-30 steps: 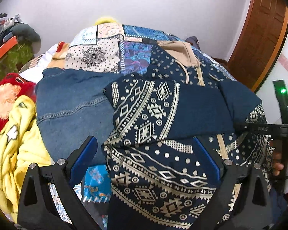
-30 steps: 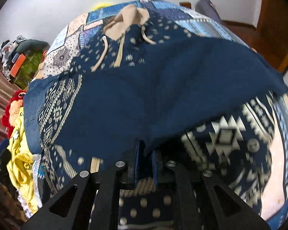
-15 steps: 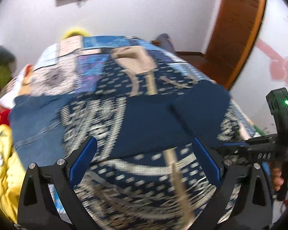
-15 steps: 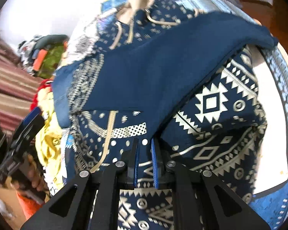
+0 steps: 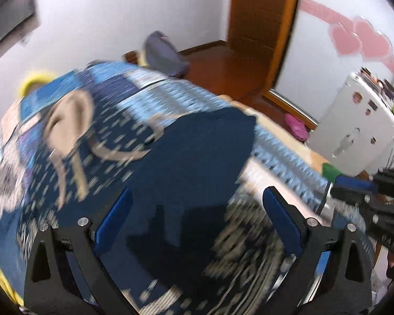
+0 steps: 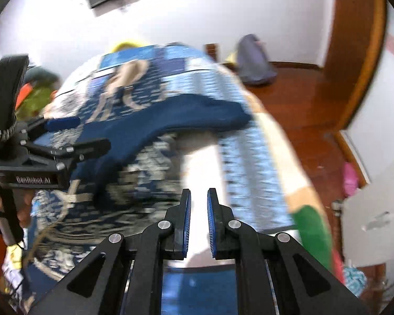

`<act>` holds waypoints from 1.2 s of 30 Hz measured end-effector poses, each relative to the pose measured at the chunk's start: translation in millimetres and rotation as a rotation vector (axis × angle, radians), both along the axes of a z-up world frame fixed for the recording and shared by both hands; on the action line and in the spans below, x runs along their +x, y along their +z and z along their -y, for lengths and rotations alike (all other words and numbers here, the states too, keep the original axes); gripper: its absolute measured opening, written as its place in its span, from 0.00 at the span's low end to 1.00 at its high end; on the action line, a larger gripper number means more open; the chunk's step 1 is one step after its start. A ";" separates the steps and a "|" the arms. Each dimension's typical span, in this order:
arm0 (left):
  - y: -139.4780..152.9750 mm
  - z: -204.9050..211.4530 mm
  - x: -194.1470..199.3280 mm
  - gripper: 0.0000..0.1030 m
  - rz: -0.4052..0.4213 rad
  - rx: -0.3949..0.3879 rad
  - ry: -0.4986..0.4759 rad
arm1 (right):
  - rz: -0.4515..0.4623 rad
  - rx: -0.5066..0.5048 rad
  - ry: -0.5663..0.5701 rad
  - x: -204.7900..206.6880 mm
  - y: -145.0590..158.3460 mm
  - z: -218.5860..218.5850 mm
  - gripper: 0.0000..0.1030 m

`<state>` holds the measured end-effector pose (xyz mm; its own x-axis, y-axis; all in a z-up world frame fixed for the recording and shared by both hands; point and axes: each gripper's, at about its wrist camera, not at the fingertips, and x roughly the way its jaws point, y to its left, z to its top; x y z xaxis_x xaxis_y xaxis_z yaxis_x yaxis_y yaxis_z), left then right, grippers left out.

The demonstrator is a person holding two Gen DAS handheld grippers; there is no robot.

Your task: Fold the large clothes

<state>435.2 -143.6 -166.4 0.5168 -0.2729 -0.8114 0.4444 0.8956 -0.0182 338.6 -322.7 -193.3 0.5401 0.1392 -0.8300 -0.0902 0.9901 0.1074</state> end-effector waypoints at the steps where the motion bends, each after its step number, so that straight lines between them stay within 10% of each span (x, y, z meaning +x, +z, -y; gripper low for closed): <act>1: -2.1 18.4 9.1 0.97 0.004 0.015 -0.029 | -0.007 0.012 -0.024 -0.1 -2.8 11.3 0.08; 8: -51.4 87.7 52.2 0.91 -0.001 0.264 -0.093 | -0.072 0.101 -0.141 1.0 -26.5 58.1 0.08; 13: -50.8 78.0 59.2 0.21 0.030 0.259 -0.055 | -0.087 0.110 -0.125 -2.2 -34.8 54.7 0.08; 16: -16.3 49.2 65.6 0.09 0.043 0.114 0.002 | -0.087 0.094 -0.096 3.1 -34.8 43.0 0.08; 27: 137.1 -109.9 55.9 0.08 0.348 -0.110 0.238 | -0.015 0.119 0.013 38.9 -5.2 -17.6 0.08; 36: 95.5 -235.0 20.8 0.08 0.287 -0.160 0.395 | -0.006 0.003 0.120 74.5 -11.7 -93.8 0.08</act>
